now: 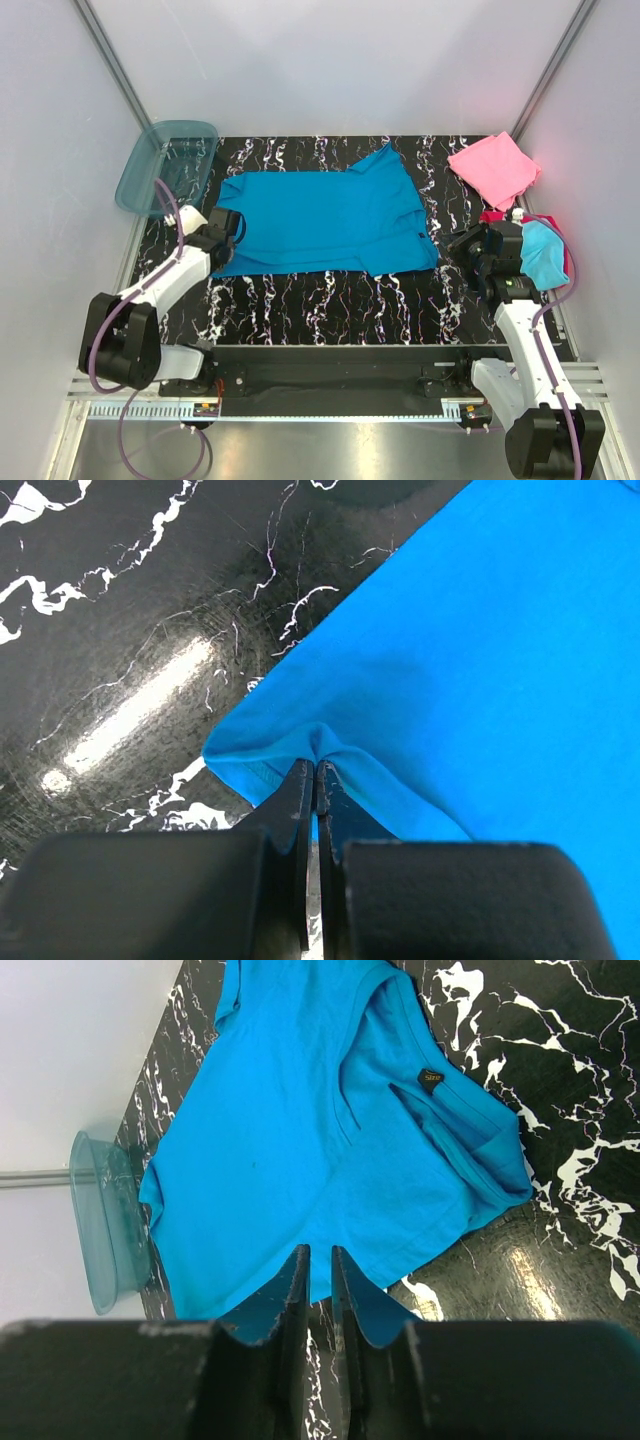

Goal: Fold and stack the t-shirts
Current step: Fold the tshirt

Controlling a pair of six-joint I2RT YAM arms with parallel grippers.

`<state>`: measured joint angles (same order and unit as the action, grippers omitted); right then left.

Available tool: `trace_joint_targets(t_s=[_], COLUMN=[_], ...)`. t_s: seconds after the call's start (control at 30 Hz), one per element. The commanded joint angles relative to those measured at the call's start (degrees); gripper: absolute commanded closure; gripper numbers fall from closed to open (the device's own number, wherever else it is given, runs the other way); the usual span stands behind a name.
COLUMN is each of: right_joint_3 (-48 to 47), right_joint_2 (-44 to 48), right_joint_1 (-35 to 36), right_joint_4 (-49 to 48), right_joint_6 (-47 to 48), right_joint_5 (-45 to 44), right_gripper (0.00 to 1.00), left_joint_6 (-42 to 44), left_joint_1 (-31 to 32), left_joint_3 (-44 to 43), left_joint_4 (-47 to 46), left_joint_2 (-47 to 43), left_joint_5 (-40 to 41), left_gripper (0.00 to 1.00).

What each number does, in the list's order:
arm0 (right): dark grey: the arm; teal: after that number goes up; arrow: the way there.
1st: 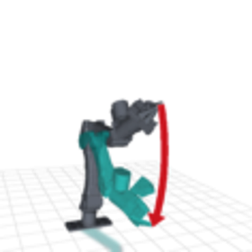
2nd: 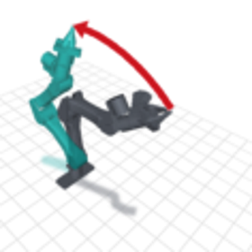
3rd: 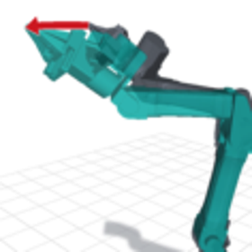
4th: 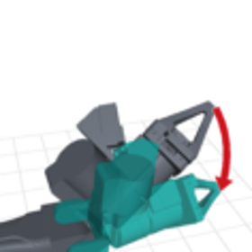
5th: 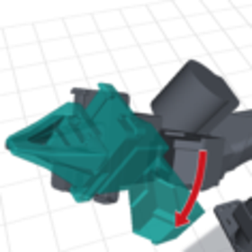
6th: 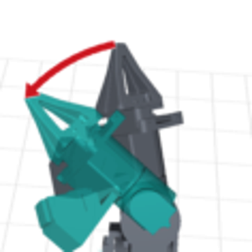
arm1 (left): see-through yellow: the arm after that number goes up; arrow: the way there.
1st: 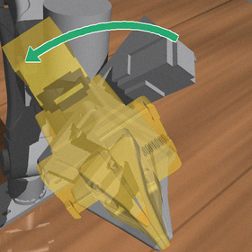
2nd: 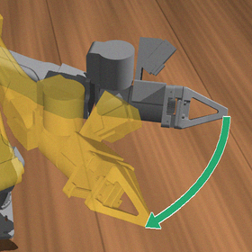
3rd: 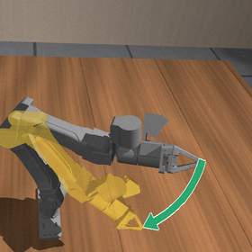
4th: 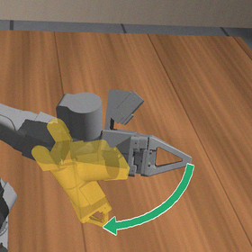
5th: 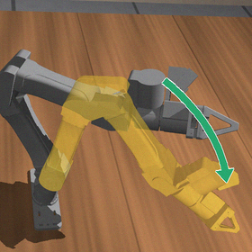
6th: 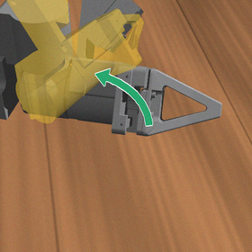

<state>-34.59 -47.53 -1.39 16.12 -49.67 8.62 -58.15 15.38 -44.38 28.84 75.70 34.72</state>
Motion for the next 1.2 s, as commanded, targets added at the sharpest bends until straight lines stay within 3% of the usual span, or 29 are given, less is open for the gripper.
trace_joint_targets(t_s=[0.0,0.4,0.87,0.97,1.0,1.03,1.17], right_joint_3=[0.0,0.7,1.2,1.5,1.6,1.7,1.8], right_joint_2=[0.0,-1.0,-3.0,-3.4,-3.4,-3.5,-4.4], right_joint_1=[0.3,0.3,0.3,0.2,0.2,0.3,0.2], right_joint_4=[-2.2,-3.4,-5.2,-5.7,-6.0,-6.1,-6.8], right_joint_6=[1.1,2.0,2.6,2.7,2.7,2.9,3.3], right_joint_5=[-0.9,-1.6,-1.9,-1.8,-1.6,-1.6,-0.6], right_gripper=[0.79,0.80,0.81,0.81,0.81,0.81,0.80], left_joint_6=[1.7,8.3,8.8,9.3,9.5,9.5,9.7], left_joint_1=[-0.4,-2.0,-3.2,-3.7,-4.2,-4.4,-4.5], left_joint_3=[-2.5,-9.1,-10.6,-10.9,-11.3,-11.5,-11.9], left_joint_4=[-2.0,-3.8,-4.3,-4.8,-5.1,-5.0,-4.9], left_joint_2=[1.2,5.4,11.0,11.7,11.8,12.0,10.8], left_joint_5=[1.7,0.1,-0.1,-0.3,-0.4,-0.5,-0.9], left_gripper=[1.00,1.00,0.98,0.83,0.65,0.57,0.43])
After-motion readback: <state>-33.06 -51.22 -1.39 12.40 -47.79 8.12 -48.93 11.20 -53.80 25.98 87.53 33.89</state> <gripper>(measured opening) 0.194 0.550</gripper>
